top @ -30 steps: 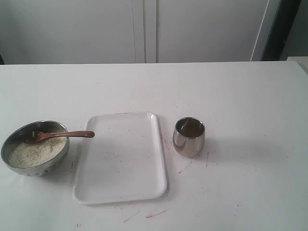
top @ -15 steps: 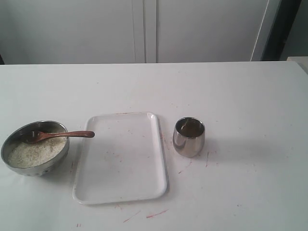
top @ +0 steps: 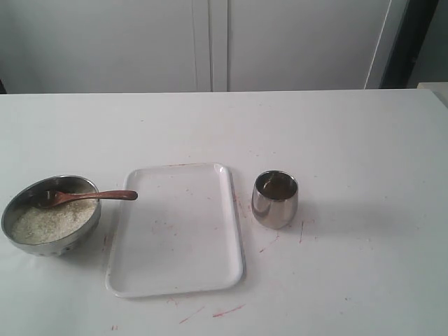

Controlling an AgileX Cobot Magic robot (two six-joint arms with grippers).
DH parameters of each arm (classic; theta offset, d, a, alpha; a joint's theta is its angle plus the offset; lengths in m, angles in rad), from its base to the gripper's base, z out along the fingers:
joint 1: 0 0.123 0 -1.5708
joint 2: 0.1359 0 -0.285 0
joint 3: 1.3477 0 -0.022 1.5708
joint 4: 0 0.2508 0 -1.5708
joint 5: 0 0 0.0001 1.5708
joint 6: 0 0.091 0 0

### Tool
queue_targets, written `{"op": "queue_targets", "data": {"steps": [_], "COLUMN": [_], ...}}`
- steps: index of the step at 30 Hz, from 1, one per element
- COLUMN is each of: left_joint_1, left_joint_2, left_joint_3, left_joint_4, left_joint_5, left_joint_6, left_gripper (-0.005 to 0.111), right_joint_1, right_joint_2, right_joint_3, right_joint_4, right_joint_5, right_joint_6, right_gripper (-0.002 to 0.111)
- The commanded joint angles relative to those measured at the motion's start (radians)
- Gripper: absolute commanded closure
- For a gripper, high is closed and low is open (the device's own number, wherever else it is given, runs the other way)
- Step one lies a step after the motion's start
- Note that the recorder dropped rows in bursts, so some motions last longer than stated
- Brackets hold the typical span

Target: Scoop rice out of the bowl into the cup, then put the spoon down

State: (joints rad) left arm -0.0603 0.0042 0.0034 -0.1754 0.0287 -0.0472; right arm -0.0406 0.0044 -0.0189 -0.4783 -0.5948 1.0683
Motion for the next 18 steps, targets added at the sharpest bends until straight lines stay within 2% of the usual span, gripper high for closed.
{"op": "queue_targets", "data": {"steps": [1, 4, 9, 14, 18], "left_joint_1": [-0.002, -0.002, -0.002, -0.002, -0.002], "left_joint_2": [-0.004, -0.004, -0.004, -0.004, -0.004], "left_joint_3": [-0.003, -0.003, -0.003, -0.003, -0.003], "left_joint_4": [-0.009, -0.009, -0.009, -0.009, -0.009], "left_joint_5": [-0.005, -0.005, -0.005, -0.005, -0.005], "left_joint_6": [-0.002, -0.002, -0.002, -0.002, -0.002], "left_gripper": [0.092, 0.092, 0.092, 0.092, 0.092], "right_joint_1": [0.001, 0.001, 0.001, 0.001, 0.001], "right_joint_2": [-0.004, 0.017, 0.163, 0.331, 0.443], "right_joint_3": [-0.141, -0.280, -0.477, -0.597, -0.650], "right_joint_4": [-0.299, -0.492, -0.890, -1.217, -1.254], "right_joint_5": [0.023, 0.102, 0.055, -0.005, -0.149], "right_joint_6": [0.173, 0.354, 0.713, 1.031, 1.036], "right_gripper": [0.108, 0.108, 0.108, 0.108, 0.108]}}
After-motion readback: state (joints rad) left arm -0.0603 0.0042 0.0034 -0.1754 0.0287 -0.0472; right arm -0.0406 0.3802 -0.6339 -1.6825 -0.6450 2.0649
